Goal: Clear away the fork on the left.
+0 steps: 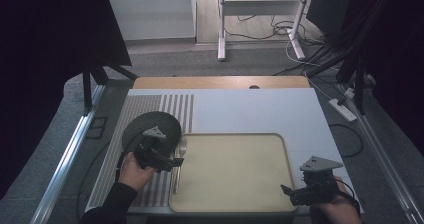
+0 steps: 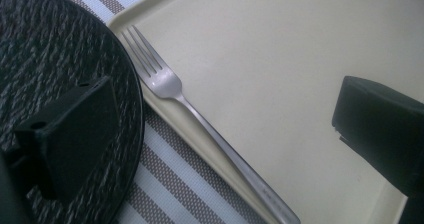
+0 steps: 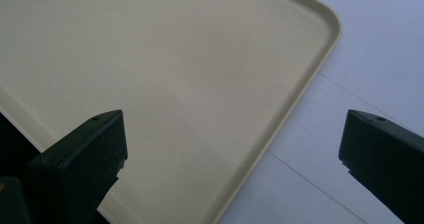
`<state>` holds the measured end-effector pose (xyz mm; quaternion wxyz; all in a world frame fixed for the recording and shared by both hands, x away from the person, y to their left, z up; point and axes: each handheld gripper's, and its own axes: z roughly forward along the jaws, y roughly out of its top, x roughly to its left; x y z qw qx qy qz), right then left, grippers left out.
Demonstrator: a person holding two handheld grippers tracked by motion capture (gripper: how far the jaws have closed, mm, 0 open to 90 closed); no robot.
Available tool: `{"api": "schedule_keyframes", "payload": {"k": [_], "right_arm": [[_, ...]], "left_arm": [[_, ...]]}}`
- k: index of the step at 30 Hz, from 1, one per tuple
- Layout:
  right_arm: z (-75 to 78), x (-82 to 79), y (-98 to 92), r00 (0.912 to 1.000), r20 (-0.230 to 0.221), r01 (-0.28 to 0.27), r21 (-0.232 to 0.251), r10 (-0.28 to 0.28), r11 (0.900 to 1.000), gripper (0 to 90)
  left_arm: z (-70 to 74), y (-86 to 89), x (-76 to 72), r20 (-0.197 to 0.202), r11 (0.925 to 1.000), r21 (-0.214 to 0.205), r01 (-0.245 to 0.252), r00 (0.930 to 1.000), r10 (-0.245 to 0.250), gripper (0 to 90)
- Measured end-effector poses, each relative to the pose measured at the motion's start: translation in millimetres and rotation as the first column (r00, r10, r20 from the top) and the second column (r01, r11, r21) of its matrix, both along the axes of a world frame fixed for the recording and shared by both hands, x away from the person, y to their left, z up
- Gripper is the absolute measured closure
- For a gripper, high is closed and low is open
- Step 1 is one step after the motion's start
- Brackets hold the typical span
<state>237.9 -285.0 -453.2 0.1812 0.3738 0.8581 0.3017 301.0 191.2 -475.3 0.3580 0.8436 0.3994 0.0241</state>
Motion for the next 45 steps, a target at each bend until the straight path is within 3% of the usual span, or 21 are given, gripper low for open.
{"api": "schedule_keyframes", "payload": {"k": [13,21,29,33,45], "right_arm": [[0.2,-0.2,-0.2,1.0,0.002,0.002,0.002,-0.002,1.0,0.0],[0.3,-0.3,0.0,1.0,0.002,0.003,0.001,-0.003,1.0,0.0],[0.3,-0.3,0.1,1.0,0.004,0.003,0.001,-0.003,1.0,0.0],[0.4,-0.3,0.0,1.0,0.002,0.006,0.002,-0.006,1.0,0.0],[0.4,0.0,-0.5,0.9999,0.003,0.012,0.004,-0.012,0.9999,0.0]], "left_arm": [[0.2,22.2,-16.9,-0.002,0.9982,-0.024,-0.056,0.9985,0.056,0.0],[-0.4,35.9,-30.5,0.047,0.9963,-0.022,-0.083,0.9954,0.084,0.0],[-2.4,44.5,-40.7,0.044,0.9959,-0.026,-0.087,0.9952,0.088,0.0],[-2.8,49.4,-47.5,0.066,0.9955,-0.029,-0.09,0.9935,0.092,0.0],[-6.7,68.3,-65.2,0.04,0.9886,-0.046,-0.144,0.9886,0.145,0.0]]}}
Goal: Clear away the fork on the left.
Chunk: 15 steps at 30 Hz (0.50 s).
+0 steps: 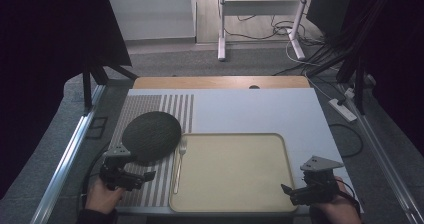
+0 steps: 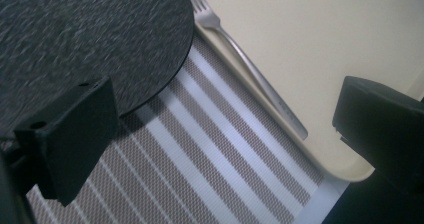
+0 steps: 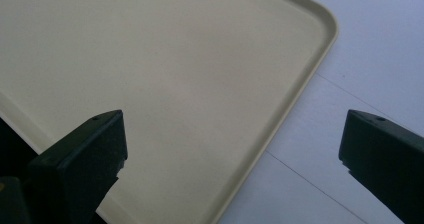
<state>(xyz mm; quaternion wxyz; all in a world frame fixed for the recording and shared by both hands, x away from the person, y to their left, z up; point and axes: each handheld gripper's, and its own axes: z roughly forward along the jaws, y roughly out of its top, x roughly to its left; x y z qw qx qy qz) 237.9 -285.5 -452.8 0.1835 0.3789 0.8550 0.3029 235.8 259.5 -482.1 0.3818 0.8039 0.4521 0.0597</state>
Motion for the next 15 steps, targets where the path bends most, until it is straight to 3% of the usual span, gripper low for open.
{"api": "schedule_keyframes", "payload": {"k": [4,10,15], "right_arm": [[0.0,0.2,-0.2,1.0,0.0,0.002,0.0,-0.002,1.0,0.0],[0.2,0.3,-0.4,1.0,-0.001,0.006,0.001,-0.006,1.0,0.0],[0.1,0.4,-0.6,0.9999,0.0,0.01,0.005,-0.01,0.9999,0.0]], "left_arm": [[-1.3,5.4,-7.2,-0.006,0.9997,0.015,-0.017,0.9998,0.017,0.0],[1.6,12.5,-15.8,0.017,0.9991,-0.006,-0.043,0.9989,0.043,0.0],[3.0,14.9,-20.6,0.022,0.9984,0.0,-0.057,0.9981,0.057,0.0]]}}
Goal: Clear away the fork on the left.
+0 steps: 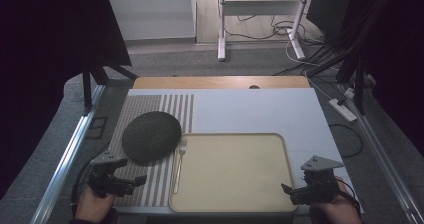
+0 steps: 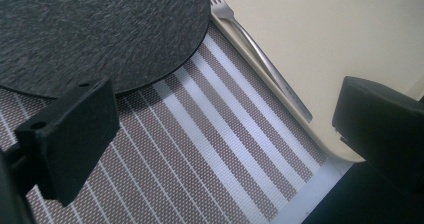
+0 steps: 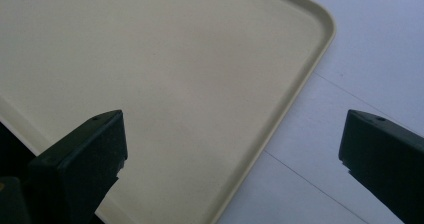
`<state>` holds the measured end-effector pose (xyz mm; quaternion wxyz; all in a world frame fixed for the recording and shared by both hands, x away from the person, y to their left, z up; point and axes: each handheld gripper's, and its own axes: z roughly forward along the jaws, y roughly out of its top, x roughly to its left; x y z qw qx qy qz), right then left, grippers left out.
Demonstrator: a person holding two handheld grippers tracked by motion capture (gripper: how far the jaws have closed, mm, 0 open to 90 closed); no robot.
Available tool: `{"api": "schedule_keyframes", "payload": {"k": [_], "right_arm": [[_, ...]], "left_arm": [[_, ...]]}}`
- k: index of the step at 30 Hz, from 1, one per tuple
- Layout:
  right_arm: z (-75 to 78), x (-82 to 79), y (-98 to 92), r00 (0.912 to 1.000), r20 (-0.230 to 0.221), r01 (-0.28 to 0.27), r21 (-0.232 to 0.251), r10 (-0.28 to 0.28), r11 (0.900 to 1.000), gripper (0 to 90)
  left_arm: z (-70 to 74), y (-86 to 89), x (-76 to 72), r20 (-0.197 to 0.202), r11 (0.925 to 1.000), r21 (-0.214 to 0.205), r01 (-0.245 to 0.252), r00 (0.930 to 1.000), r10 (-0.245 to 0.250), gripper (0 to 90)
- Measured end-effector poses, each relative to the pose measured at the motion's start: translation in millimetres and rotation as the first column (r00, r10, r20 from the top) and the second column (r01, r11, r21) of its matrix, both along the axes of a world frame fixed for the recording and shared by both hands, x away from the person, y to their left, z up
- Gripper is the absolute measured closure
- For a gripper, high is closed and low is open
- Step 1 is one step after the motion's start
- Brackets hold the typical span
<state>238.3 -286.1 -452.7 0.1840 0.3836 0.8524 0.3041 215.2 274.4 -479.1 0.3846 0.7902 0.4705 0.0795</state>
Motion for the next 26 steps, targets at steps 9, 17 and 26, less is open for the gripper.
{"api": "schedule_keyframes", "payload": {"k": [9,17,26], "right_arm": [[0.3,0.7,-1.4,1.0,-0.006,0.007,0.014,-0.007,0.9999,0.0],[0.9,1.1,-2.4,0.9997,-0.007,0.023,0.024,-0.022,0.9994,0.0],[0.5,0.5,-1.6,0.9997,0.001,0.024,0.013,-0.024,0.9996,0.0]], "left_arm": [[2.0,4.1,-9.1,0.004,0.9997,0.013,-0.022,0.9997,0.022,0.0],[3.8,6.2,-18.9,0.025,0.9972,0.055,-0.049,0.9985,0.048,0.0],[3.8,8.2,-19.7,0.021,0.9969,0.052,-0.059,0.9981,0.058,0.0]]}}
